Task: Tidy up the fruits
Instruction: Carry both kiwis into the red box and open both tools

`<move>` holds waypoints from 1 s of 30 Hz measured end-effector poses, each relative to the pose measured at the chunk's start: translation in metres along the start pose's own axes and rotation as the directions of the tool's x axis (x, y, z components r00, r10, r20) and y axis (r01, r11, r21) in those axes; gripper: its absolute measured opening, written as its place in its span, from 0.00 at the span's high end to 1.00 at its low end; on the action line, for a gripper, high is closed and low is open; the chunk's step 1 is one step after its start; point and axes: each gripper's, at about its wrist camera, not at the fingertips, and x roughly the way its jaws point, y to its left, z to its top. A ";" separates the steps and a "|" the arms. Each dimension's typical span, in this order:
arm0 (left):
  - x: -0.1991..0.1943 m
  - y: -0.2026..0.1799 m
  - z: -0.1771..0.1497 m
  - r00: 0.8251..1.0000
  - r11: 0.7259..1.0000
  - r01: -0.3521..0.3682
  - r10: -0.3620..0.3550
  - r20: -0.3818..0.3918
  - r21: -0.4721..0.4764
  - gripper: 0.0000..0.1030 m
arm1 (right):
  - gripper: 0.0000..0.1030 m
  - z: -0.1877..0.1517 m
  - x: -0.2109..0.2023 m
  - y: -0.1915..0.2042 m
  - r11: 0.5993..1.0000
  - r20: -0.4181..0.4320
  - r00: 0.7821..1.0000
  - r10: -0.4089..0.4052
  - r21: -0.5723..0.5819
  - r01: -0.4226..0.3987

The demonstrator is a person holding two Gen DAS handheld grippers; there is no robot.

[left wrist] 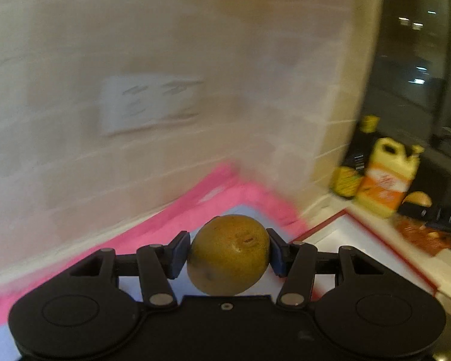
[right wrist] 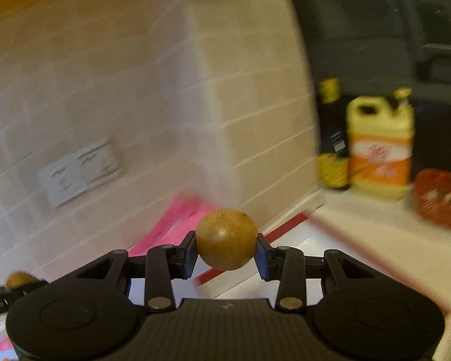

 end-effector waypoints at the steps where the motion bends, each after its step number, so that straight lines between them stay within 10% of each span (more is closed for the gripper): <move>1: 0.008 -0.017 0.007 1.000 1.000 0.024 -0.025 0.004 0.019 0.37 | 0.60 0.005 -0.001 -0.015 1.000 0.000 1.000 -0.024 -0.004 0.024; 10: 0.144 -0.137 0.011 0.935 0.964 0.265 -0.252 -0.248 0.020 0.37 | 0.60 -0.033 0.062 -0.097 0.999 -0.331 0.943 -0.032 -0.024 0.025; 19: 0.221 -0.162 -0.038 0.881 0.978 0.211 -0.187 -0.434 0.006 0.37 | 0.59 -0.066 0.106 -0.115 0.995 -0.490 0.870 -0.061 -0.104 0.011; 30: 0.240 -0.161 -0.045 0.864 0.980 0.198 -0.173 -0.472 0.004 0.37 | 0.56 -0.078 0.111 -0.109 0.993 -0.550 0.833 -0.057 -0.120 -0.012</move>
